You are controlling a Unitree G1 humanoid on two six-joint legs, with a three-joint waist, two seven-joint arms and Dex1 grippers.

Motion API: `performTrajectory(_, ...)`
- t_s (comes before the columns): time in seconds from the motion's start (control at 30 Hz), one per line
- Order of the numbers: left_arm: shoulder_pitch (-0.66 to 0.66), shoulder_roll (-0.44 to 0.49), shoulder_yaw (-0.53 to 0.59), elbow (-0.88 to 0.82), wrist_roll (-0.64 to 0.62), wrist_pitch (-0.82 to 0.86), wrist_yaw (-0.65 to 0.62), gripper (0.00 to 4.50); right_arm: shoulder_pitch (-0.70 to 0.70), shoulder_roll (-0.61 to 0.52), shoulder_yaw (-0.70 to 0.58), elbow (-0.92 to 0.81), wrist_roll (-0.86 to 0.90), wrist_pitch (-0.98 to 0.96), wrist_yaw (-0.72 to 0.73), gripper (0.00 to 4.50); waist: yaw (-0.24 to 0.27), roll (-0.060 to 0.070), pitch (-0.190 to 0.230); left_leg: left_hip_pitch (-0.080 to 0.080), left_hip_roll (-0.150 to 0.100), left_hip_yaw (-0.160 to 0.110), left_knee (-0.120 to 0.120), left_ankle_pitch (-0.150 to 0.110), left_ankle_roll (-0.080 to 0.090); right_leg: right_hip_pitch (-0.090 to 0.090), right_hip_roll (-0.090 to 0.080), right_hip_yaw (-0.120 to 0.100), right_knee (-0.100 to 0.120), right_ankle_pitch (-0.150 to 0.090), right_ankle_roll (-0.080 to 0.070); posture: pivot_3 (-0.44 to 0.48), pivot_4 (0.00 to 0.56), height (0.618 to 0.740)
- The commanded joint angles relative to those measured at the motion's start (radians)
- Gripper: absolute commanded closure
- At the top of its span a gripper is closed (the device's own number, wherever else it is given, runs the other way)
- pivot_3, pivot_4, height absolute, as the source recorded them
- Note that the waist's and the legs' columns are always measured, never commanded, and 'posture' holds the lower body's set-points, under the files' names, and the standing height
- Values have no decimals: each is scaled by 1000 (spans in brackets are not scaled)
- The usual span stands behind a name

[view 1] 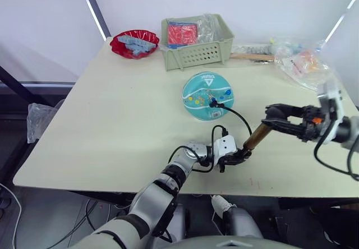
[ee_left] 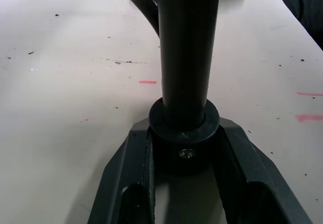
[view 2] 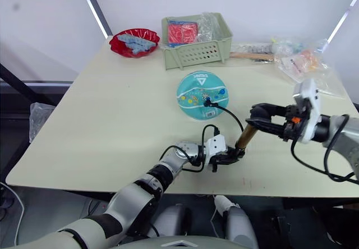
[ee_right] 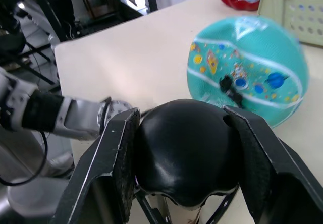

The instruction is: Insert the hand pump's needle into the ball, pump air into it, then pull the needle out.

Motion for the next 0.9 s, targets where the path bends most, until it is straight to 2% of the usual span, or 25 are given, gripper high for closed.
performTrajectory(0.03, 42, 26, -21, 88, 47, 42, 2, 3377, 54, 30, 98, 55, -133, -52, -5, 2424, -1, 0, 0, 1, 0, 0, 0, 0, 0, 1, 0, 0, 0, 0, 0, 0, 150, 738)
performTrajectory(0.2, 41, 26, -21, 87, 47, 37, 3, 3377, 65, 83, 97, 68, -145, -102, -3, 2424, 0, 1, -1, 2, 0, 0, 0, 0, 0, 1, 1, 0, 1, 0, 0, 0, 150, 738)
performTrajectory(0.37, 40, 25, -20, 88, 45, 32, 0, 3377, 28, 70, 51, 62, -127, -108, 3, 2424, 0, 2, 0, 2, 0, 0, 0, 0, 0, 1, 1, 1, 1, 0, 0, 0, 150, 738)
performTrajectory(0.67, 40, 24, -19, 91, 46, 23, -2, 3377, -97, -88, -125, 45, -10, -23, 59, 2424, 4, 8, 12, -1, 0, 1, 0, 0, 0, 0, 1, 0, 0, 0, 0, 0, 150, 738)
performTrajectory(0.9, 39, 23, -21, 94, 49, 19, -5, 3377, -230, -188, -232, 64, 152, 123, 55, 2424, 4, 11, 18, -1, -1, 3, 1, 0, 0, -1, 1, -1, 0, 0, 0, 0, 150, 738)
